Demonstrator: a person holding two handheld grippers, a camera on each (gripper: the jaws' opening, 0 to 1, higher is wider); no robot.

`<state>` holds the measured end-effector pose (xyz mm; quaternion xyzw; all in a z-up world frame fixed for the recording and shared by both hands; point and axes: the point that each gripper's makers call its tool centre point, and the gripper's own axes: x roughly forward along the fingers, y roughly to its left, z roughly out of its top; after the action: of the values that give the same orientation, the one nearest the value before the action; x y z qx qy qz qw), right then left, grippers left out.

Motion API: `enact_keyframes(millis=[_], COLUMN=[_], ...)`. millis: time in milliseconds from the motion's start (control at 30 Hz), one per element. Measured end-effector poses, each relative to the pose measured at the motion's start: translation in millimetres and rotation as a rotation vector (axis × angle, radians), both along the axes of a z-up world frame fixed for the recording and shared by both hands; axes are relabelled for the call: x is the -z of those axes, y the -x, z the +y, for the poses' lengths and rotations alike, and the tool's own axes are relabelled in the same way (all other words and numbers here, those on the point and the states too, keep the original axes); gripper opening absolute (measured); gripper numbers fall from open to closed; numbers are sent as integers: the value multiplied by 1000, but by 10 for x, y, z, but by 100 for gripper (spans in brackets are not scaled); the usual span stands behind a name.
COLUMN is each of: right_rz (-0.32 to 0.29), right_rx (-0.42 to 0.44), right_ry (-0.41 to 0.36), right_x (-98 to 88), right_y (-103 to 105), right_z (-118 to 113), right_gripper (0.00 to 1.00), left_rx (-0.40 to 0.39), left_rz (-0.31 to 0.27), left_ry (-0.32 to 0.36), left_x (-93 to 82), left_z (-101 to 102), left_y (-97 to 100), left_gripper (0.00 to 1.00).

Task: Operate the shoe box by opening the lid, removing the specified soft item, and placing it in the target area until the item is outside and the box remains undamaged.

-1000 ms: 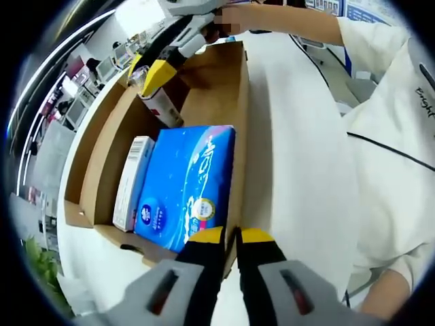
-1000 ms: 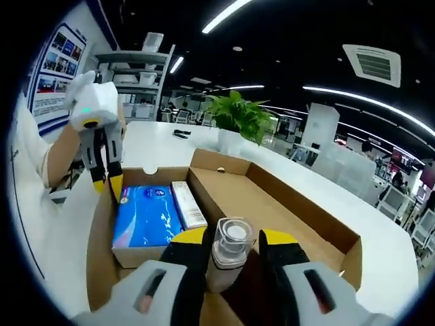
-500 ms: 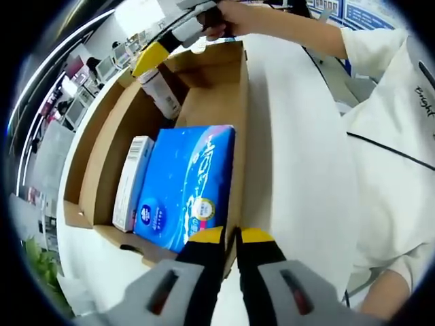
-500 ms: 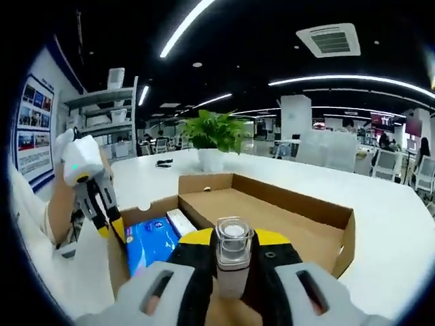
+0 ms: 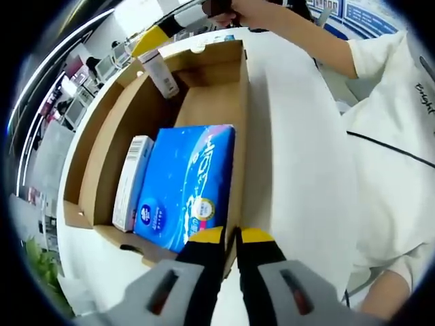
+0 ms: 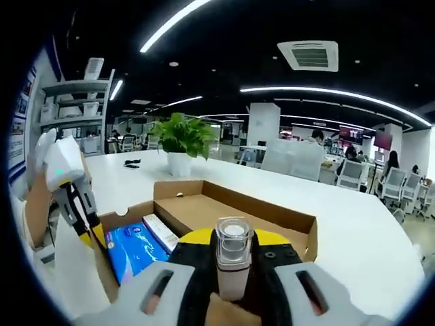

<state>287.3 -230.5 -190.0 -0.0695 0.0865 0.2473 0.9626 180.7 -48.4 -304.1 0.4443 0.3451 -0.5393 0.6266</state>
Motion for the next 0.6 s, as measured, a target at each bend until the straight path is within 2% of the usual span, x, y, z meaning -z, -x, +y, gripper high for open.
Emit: enact_keyframes(millis=[133, 233, 333, 433, 567, 600], right_rz=[-20, -25, -41, -38, -40, -45], right_rx=[11, 38, 89, 38, 47, 41], right_ry=[-9, -58, -26, -46, -26, -44], right_x=[-108, -181, -216, -258, -252, -275], right_y=[69, 125, 162, 242, 280, 305], right_z=[-30, -99, -162, -47, -31, -30], right_gripper=[19, 19, 19, 19, 19, 19], left_rx=[1, 6, 6, -2, -3, -1], left_rz=[-1, -9, -5, 11, 4, 0], left_ry=[1, 2, 2, -2, -1, 2], left_x=[-1, -3, -4, -4, 1, 0], left_z=[2, 4, 5, 8, 12, 12], left_y=[0, 2, 1, -6, 1, 1], left_gripper=[6, 6, 6, 6, 6, 6])
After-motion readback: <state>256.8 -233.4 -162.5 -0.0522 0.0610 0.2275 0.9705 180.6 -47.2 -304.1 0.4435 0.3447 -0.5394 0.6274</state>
